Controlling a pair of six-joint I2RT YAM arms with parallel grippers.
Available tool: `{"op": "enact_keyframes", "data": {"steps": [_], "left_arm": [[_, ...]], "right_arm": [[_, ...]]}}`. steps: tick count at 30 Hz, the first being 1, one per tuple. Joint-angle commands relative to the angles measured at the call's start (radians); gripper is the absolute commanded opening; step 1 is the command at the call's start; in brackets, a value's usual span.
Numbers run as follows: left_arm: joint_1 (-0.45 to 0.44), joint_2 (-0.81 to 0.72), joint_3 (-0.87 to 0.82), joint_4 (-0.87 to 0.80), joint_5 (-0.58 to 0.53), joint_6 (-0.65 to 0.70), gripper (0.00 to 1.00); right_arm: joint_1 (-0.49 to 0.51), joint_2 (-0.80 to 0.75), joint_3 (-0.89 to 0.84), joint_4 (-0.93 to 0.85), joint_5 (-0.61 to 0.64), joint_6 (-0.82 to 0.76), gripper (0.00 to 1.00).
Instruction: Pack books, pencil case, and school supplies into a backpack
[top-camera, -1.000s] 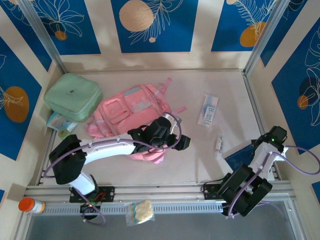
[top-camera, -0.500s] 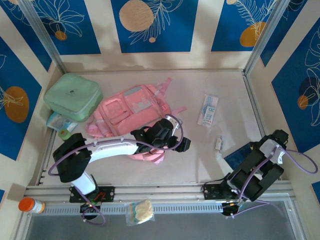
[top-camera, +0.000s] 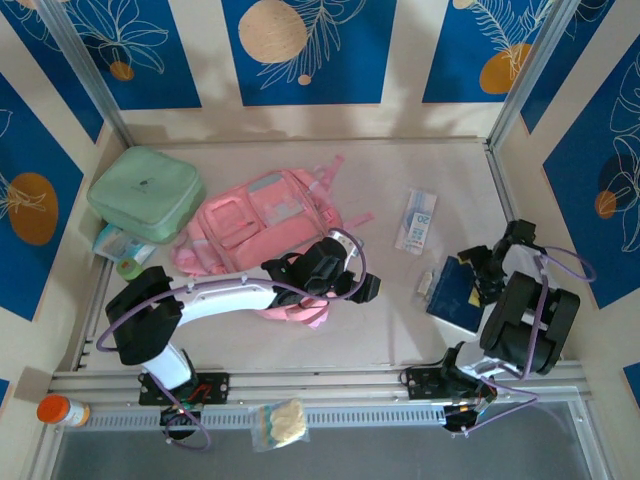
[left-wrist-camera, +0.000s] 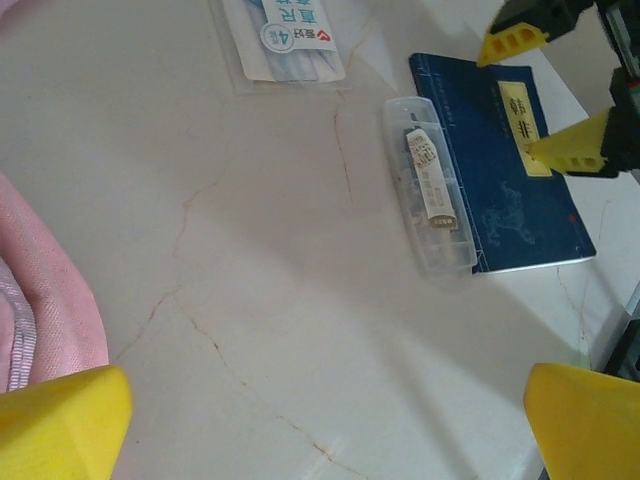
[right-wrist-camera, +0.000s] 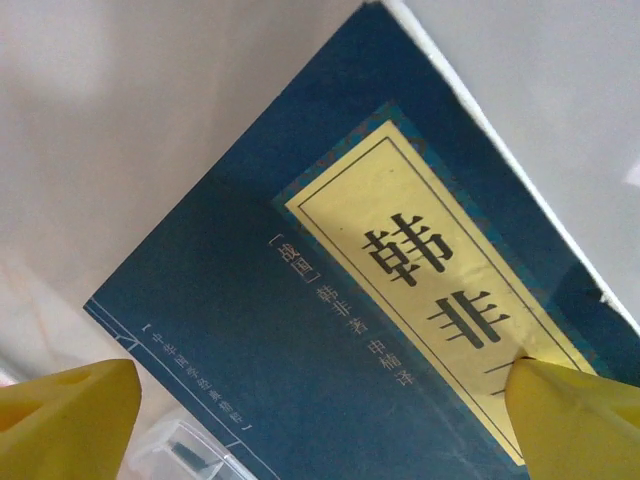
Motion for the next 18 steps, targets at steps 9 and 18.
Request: {"op": "enact_keyframes", "data": {"steps": [9,18], "left_arm": [[-0.008,-0.021,-0.012,-0.021,-0.046,-0.091,1.00],[-0.072,0.078,0.021,0.089,0.034,-0.212,0.85]], "right_arm": [[0.377,-0.005,0.018,-0.040,-0.168,0.085,0.93],[0.195,-0.075,0.068,-0.169,-0.116,-0.097,0.94]]}}
